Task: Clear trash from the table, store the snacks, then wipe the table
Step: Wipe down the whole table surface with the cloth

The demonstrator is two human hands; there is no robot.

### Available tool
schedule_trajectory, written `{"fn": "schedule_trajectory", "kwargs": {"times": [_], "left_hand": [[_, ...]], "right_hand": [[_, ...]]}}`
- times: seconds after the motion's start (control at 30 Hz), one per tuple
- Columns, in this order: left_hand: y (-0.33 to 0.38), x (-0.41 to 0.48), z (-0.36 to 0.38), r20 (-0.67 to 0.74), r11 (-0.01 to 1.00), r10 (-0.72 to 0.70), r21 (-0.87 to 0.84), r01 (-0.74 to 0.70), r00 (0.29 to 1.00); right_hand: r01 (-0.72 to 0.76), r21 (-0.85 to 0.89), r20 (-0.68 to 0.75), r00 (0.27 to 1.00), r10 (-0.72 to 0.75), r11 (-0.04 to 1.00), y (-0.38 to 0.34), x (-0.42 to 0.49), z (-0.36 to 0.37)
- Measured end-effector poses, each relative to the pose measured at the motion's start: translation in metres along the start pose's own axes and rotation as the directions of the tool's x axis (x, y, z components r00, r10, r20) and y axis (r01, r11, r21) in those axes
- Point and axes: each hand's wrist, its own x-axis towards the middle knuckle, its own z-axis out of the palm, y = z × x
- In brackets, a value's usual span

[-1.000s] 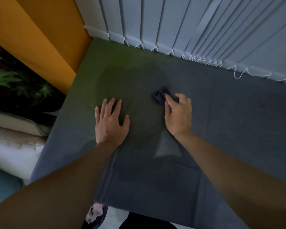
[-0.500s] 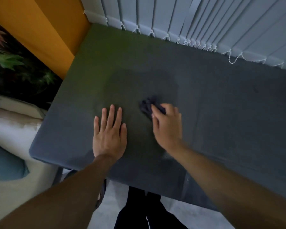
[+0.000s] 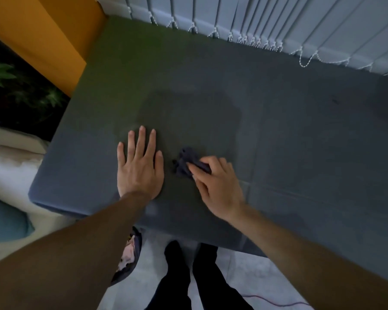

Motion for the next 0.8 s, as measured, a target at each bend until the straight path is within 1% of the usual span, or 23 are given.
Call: {"fn": "schedule_trajectory", "kwargs": {"times": [0.03,0.07,0.1,0.17,0.23,0.27,0.33,0.4,0.47,0.5,0.53,0.57,0.63,0.67,0.7,0.73,0.8], "left_hand": [[0.000,0.000,0.000,0.001,1.000,0.001,-0.003,-0.001,1.000],[0.000,0.001,0.000,0.000,1.000,0.002,-0.006,-0.002,1.000],[0.000,0.002,0.000,0.000,1.000,0.004,-0.009,-0.004,1.000],[-0.001,0.002,0.000,0.005,1.000,0.011,-0.016,-0.011,1.000],[-0.001,0.001,0.001,-0.003,0.999,0.021,-0.024,-0.021,1.000],[-0.002,0.001,0.001,-0.006,0.999,0.030,-0.028,-0.030,1.000],[-0.002,0.000,0.001,-0.017,0.998,0.049,-0.039,-0.050,0.999],[-0.001,-0.001,0.001,-0.028,0.996,0.074,-0.053,-0.075,0.997],[0.000,-0.003,0.000,-0.036,0.990,0.119,-0.070,-0.122,0.992],[0.000,-0.003,-0.001,-0.038,0.986,0.148,-0.075,-0.150,0.988],[0.001,-0.004,-0.002,-0.036,0.980,0.180,-0.077,-0.182,0.983],[0.001,-0.004,-0.002,-0.033,0.974,0.213,-0.077,-0.215,0.976],[0.001,-0.005,-0.001,-0.023,0.962,0.262,-0.076,-0.263,0.965],[0.000,-0.005,-0.001,-0.020,0.959,0.272,-0.071,-0.273,0.962],[0.000,-0.005,0.000,-0.020,0.959,0.274,-0.065,-0.275,0.961],[0.000,-0.005,0.001,-0.023,0.960,0.272,-0.059,-0.273,0.962],[0.001,-0.005,0.001,-0.031,0.962,0.269,-0.048,-0.271,0.963]], "right_hand": [[0.014,-0.023,-0.005,1.000,-0.014,1.000,0.010,0.007,-0.002],[-0.023,-0.053,-0.028,0.999,0.022,0.998,0.018,0.017,-0.002],[-0.103,-0.078,-0.066,0.993,0.098,0.992,0.023,0.027,-0.002],[-0.278,-0.071,-0.123,0.956,0.268,0.958,0.024,0.037,-0.001],[-0.346,-0.031,-0.147,0.930,0.338,0.938,0.008,0.026,0.003],[-0.340,-0.021,-0.138,0.932,0.334,0.940,-0.005,0.013,0.005],[-0.258,-0.004,-0.084,0.963,0.257,0.966,-0.028,-0.022,0.008],[-0.114,0.023,-0.040,0.993,0.115,0.993,-0.040,-0.051,0.007],[0.015,0.002,-0.010,1.000,-0.015,1.000,-0.027,-0.055,0.002],[0.020,-0.030,-0.012,1.000,-0.020,0.999,-0.017,-0.048,0.000],[-0.026,-0.067,-0.036,0.999,0.023,0.997,-0.008,-0.038,-0.001],[-0.118,-0.096,-0.079,0.991,0.110,0.988,0.000,-0.028,-0.003],[-0.314,-0.078,-0.145,0.942,0.301,0.946,0.000,-0.019,-0.001],[-0.368,-0.057,-0.163,0.921,0.355,0.928,-0.010,-0.023,0.002],[-0.388,-0.039,-0.167,0.911,0.377,0.921,-0.023,-0.033,0.005],[-0.377,-0.028,-0.160,0.916,0.368,0.926,-0.036,-0.047,0.008],[-0.266,-0.014,-0.129,0.956,0.262,0.964,-0.052,-0.078,0.009]]}}
